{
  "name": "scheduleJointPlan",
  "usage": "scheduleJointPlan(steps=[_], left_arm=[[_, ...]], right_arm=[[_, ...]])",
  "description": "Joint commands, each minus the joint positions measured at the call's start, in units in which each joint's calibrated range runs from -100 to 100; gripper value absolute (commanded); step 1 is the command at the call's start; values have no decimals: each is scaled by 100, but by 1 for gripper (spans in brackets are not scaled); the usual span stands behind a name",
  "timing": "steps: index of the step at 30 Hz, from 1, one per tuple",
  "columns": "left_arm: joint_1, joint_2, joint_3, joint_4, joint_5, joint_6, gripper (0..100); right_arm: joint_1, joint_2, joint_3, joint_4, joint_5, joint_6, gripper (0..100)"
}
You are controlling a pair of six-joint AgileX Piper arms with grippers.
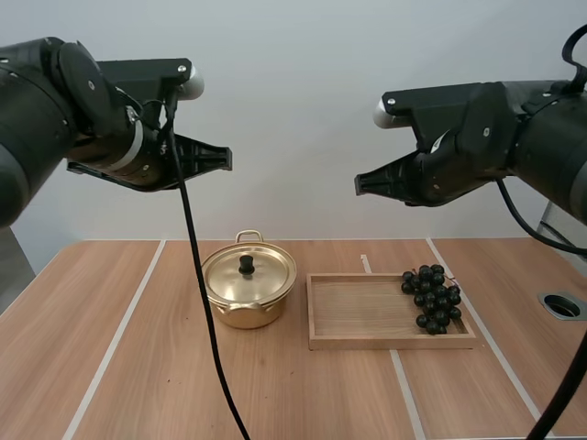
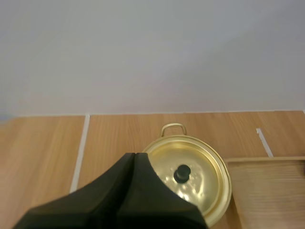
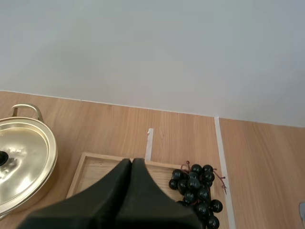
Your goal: Open the pot, put the grape inside, and close it
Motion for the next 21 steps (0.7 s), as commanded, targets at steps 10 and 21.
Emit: scheduleJointPlan(steps=[10,21], left_arm=[[-20,33,-58,-9,-1342,1851,40],[-20,694,-165,-977,-550,2920,100]], right_arm=[[12,-37,-59,-47,-355,-581,16],[12,-37,-59,-488,-283,-864,100]])
